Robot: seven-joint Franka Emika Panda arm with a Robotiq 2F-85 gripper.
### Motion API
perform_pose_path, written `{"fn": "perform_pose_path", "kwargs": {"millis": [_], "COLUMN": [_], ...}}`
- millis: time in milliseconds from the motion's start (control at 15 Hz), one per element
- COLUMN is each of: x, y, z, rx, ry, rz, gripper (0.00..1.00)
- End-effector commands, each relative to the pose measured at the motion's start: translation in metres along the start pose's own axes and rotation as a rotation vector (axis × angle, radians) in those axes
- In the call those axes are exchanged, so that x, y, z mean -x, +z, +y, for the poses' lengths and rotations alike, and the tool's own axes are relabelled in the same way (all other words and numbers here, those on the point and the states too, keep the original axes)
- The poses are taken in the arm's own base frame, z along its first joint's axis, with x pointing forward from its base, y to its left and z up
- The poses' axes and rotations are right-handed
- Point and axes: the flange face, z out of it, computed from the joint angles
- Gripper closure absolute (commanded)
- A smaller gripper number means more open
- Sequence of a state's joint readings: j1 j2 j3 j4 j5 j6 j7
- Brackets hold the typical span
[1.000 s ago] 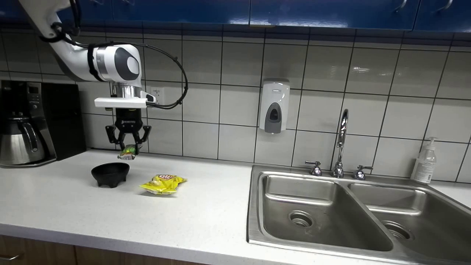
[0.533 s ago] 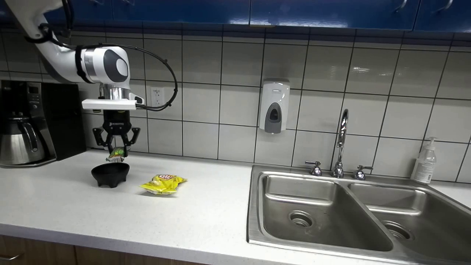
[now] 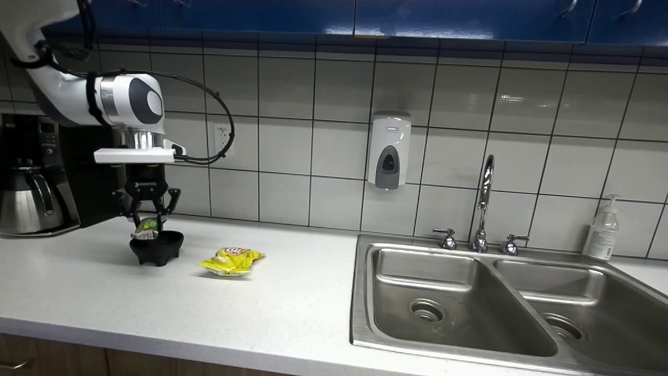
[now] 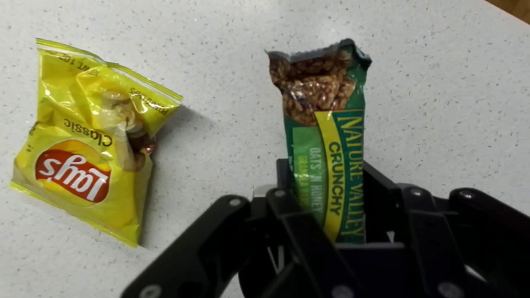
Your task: Put the green packet in the bowl
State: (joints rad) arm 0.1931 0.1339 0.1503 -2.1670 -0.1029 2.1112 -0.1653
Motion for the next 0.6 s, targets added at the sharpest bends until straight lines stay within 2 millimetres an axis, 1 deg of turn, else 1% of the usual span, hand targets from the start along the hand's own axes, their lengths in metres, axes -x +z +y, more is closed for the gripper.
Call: {"fn": "perform_pose_path", "kwargs": {"millis": [0, 267, 533], "x": [-0.011, -0.026, -0.042], "y": [0.002, 0.013, 0.021], "z": [-0.018, -0.024, -0.018], "rx": [0.042, 0.071, 0.085], "ry": [-0.002, 0.021, 0.056], "rz": [-0.028, -0.051, -0.056], "gripper": [0.84, 0.84, 0.84]}}
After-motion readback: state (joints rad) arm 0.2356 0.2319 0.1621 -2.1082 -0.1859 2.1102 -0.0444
